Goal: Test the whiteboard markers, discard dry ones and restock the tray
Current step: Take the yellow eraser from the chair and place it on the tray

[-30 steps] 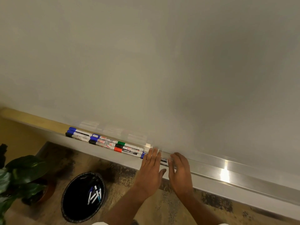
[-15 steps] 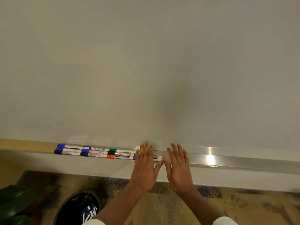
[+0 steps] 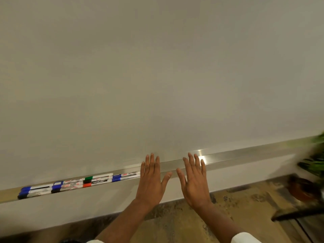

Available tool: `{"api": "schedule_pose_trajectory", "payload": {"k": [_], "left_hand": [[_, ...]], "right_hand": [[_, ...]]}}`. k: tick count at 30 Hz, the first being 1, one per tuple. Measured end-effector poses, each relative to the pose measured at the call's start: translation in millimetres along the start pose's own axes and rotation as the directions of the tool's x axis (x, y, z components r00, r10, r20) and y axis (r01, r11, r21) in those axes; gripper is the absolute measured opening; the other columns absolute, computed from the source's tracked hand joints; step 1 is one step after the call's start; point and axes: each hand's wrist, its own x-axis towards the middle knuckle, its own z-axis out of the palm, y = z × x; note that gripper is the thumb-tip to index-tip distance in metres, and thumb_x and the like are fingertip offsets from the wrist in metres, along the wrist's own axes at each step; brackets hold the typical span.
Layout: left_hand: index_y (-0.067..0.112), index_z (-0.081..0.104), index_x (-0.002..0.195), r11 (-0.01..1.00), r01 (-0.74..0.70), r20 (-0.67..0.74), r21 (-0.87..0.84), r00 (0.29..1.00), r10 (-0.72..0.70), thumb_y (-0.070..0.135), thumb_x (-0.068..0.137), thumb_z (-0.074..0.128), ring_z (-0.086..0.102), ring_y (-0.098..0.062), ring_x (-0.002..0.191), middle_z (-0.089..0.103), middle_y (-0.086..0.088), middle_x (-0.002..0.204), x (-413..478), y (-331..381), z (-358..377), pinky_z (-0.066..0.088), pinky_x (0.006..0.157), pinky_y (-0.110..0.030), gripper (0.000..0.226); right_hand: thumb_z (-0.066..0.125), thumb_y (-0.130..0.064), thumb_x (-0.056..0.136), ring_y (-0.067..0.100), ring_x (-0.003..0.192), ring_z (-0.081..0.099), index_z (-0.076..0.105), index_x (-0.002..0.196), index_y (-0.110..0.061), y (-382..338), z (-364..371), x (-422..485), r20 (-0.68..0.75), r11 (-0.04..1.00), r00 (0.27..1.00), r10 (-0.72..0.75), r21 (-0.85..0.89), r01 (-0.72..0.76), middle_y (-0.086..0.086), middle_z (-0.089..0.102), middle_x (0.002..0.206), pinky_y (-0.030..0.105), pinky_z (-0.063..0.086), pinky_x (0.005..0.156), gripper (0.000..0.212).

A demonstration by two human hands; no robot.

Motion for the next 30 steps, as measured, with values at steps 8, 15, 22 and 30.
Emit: {"api": "schedule_pose_trajectory", "payload": {"k": [8, 15, 22, 30], "left_hand": [[0.024, -0.012, 0.162, 0.986, -0.164, -0.032, 0.011, 0.986, 0.164, 0.079, 0.091, -0.003, -0.034, -0.012, 0.150, -0.030, 0.004, 0.166, -20, 123, 25, -0.017, 0.125, -0.035, 0.090], [0.026, -0.013, 0.161, 0.945, -0.327, -0.028, -0.001, 0.945, 0.326, 0.076, 0.092, -0.001, -0.035, -0.012, 0.150, -0.032, 0.004, 0.165, -31, 229, 51, -0.015, 0.125, -0.037, 0.086], [0.027, -0.014, 0.160, 0.864, -0.501, -0.011, -0.047, 0.865, 0.501, 0.081, 0.092, -0.004, -0.030, -0.014, 0.153, -0.029, 0.004, 0.167, -22, 310, 78, -0.012, 0.126, -0.038, 0.087], [0.025, -0.005, 0.163, 0.738, -0.673, 0.025, -0.052, 0.738, 0.675, 0.072, 0.100, 0.014, -0.027, -0.016, 0.154, -0.022, 0.001, 0.169, 22, 389, 113, -0.017, 0.124, -0.035, 0.080]], "right_hand": [[0.011, -0.057, 0.103, 0.019, 0.151, -0.005, 0.016, 0.156, -0.019, 96, -72, -53, -0.060, 0.992, 0.991, 0.120, -0.020, -0.121, 0.003, 0.002, 0.165, 0.049, 0.011, 0.122, 0.065], [0.017, -0.056, 0.104, 0.017, 0.151, -0.005, 0.020, 0.155, -0.017, 175, -136, -99, -0.162, 0.970, 0.960, 0.227, -0.052, -0.238, 0.004, 0.004, 0.165, 0.044, 0.005, 0.122, 0.065], [0.015, -0.060, 0.102, 0.017, 0.151, -0.008, 0.023, 0.154, -0.019, 235, -174, -129, -0.228, 0.905, 0.892, 0.389, -0.083, -0.416, 0.003, 0.003, 0.164, 0.043, -0.002, 0.122, 0.067], [0.014, -0.059, 0.103, 0.018, 0.151, -0.007, 0.027, 0.153, -0.017, 298, -203, -140, -0.333, 0.791, 0.770, 0.544, -0.102, -0.603, 0.004, 0.006, 0.164, 0.048, 0.008, 0.122, 0.067]]}}
